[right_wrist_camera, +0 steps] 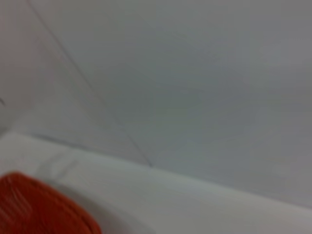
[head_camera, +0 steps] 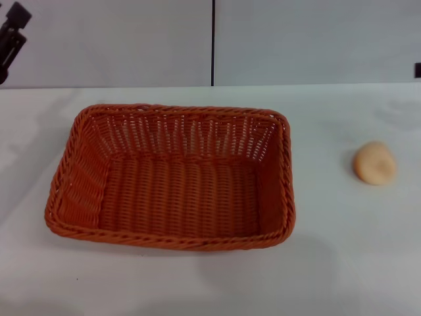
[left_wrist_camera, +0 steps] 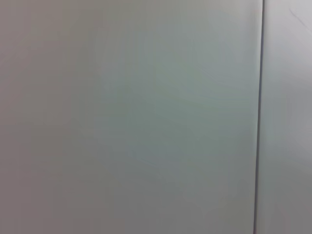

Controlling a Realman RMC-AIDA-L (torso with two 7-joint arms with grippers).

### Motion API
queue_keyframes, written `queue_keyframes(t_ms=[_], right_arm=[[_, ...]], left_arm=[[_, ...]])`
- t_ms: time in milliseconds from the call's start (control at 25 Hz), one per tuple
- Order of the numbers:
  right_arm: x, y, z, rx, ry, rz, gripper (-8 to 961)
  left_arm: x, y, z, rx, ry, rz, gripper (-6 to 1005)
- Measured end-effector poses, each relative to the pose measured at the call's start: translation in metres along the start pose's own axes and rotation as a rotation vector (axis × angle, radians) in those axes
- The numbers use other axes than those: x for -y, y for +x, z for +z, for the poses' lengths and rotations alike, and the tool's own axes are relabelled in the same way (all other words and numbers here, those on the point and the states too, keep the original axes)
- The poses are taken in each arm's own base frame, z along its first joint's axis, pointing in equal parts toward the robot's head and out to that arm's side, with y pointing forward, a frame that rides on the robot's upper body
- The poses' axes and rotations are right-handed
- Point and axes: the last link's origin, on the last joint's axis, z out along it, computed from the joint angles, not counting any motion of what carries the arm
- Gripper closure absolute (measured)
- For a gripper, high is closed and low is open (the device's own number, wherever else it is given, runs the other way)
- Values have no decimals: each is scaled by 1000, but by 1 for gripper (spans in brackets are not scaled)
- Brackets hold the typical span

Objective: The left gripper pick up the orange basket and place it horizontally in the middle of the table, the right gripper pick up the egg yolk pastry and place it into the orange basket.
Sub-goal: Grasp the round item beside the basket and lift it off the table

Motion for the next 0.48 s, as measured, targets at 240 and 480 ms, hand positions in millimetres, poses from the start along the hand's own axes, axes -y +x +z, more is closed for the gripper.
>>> queue_keyframes(t_ms=[240,480], right_arm=[[-15,-16,23,-136,19,-56,425],[-31,-12,47,-279,32,-111,374]], left_arm=[[-1,-4,6,11,-5,10,352],[-3,-8,7,16,0,-8,319]])
